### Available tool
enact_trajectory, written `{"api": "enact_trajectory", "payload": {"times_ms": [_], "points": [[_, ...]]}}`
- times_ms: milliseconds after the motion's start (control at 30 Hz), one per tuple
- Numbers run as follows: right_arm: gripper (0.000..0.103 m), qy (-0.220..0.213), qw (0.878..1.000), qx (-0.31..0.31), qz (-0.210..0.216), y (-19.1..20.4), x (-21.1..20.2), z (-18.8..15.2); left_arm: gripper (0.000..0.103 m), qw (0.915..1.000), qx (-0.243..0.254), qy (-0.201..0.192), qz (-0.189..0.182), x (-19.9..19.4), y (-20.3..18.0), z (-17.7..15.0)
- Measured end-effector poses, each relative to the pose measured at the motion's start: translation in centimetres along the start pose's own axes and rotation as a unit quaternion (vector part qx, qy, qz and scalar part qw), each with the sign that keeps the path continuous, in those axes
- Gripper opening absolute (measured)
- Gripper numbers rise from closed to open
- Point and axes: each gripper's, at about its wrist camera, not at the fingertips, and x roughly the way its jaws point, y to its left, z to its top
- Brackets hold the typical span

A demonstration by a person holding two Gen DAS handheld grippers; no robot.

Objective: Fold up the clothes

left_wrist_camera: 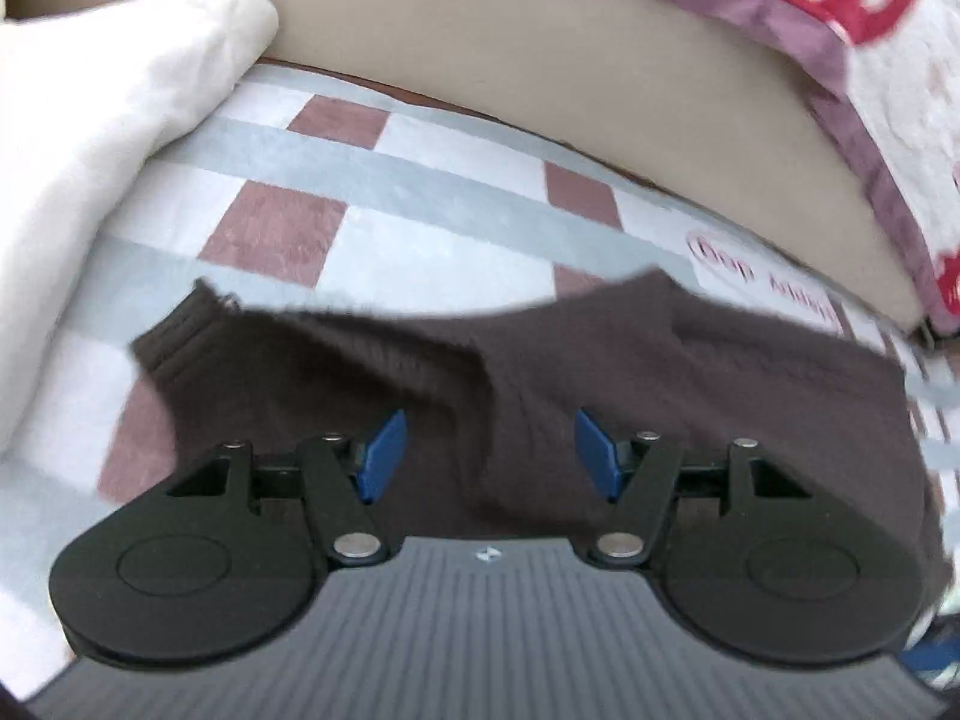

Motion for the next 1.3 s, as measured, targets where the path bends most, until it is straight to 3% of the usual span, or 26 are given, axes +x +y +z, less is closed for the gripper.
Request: {"api": "enact_trajectory", "payload": {"times_ms": [100,133,167,200,267,367,400,500,533,567,667,700,733,767,900,1000,1067,1167,1233,1300], "points": [[0.065,-0.01,0.999,0.022,-0.025,-2.0,2.7,5.4,0.059,0.9974,-0.053,0.015,-0.045,1.6,1.8,0.3],[0.066,0.0,0.999,0.02,-0.037,-2.4,4.4,7.0,0.056,0.9968,-0.046,0.022,-0.062,1.9,1.9,0.4],[0.066,0.011,0.999,0.017,-0.049,-2.9,6.0,8.6,0.035,0.9958,-0.039,0.029,-0.078,2.2,2.1,0.6],[0.066,0.021,0.998,0.014,-0.061,-3.4,7.7,10.2,0.021,0.9944,-0.032,0.036,-0.094,2.5,2.3,0.7],[0.066,0.05,0.994,-0.016,-0.094,-4.4,11.5,12.0,0.013,0.9957,-0.005,0.034,-0.087,2.8,2.2,1.2],[0.066,0.09,0.984,-0.068,-0.141,-5.8,16.9,13.5,0.012,0.997,0.027,0.007,-0.072,2.3,1.8,1.9],[0.065,0.103,0.982,-0.075,-0.137,-6.2,17.9,13.7,0.012,0.9968,0.037,-0.005,-0.07,1.9,1.6,2.0],[0.035,0.135,0.984,-0.077,-0.088,-7.3,19.9,13.7,0.012,0.996,0.032,-0.029,-0.078,1.1,1.9,2.6],[0.02,0.122,0.985,-0.085,-0.082,-7.4,20.0,13.9,0.012,0.9962,0.017,-0.029,-0.08,1.2,2.4,2.9],[0.018,0.101,0.987,-0.096,-0.081,-7.3,20.1,14.0,0.012,0.9963,-0.003,-0.026,-0.082,1.6,3.1,3.2],[0.016,0.022,0.993,-0.085,-0.074,-7.7,19.4,14.7,0.016,0.9973,-0.038,-0.036,-0.051,2.4,4.5,3.9],[0.01,0.003,0.992,-0.074,-0.098,-8.0,19.4,15.0,0.021,0.9978,-0.05,-0.034,-0.029,2.7,4.7,3.9],[0.019,-0.01,0.989,-0.066,-0.131,-8.1,19.5,15.2,0.024,0.9976,-0.057,-0.034,-0.019,2.7,4.7,3.8],[0.021,-0.005,0.987,-0.067,-0.148,-7.8,19.3,15.1,0.025,0.9973,-0.061,-0.037,-0.017,2.5,4.5,3.6],[0.024,0.041,0.977,-0.084,-0.19,-6.0,18.0,14.0,0.047,0.9979,-0.035,-0.046,0.03,-1.6,3.4,1.7],[0.032,0.033,0.988,-0.075,-0.135,-3.3,13.9,11.0,0.064,0.9974,-0.042,-0.051,0.03,-6.2,4.1,-1.1],[0.039,0.023,0.993,-0.072,-0.096,-1.4,10.7,8.5,0.064,0.9955,-0.078,-0.042,0.034,-8.6,5.3,-3.2],[0.045,0.016,0.994,-0.087,-0.069,1.5,7.7,4.5,0.064,0.9892,-0.136,-0.022,0.048,-11.3,7.6,-6.3],[0.057,0.018,0.993,-0.105,-0.058,3.2,6.6,2.5,0.064,0.988,-0.145,-0.014,0.052,-11.9,8.4,-7.7],[0.059,0.019,0.99,-0.129,-0.059,4.9,5.9,0.8,0.064,0.988,-0.146,0.004,0.05,-11.7,8.9,-8.7]]}}
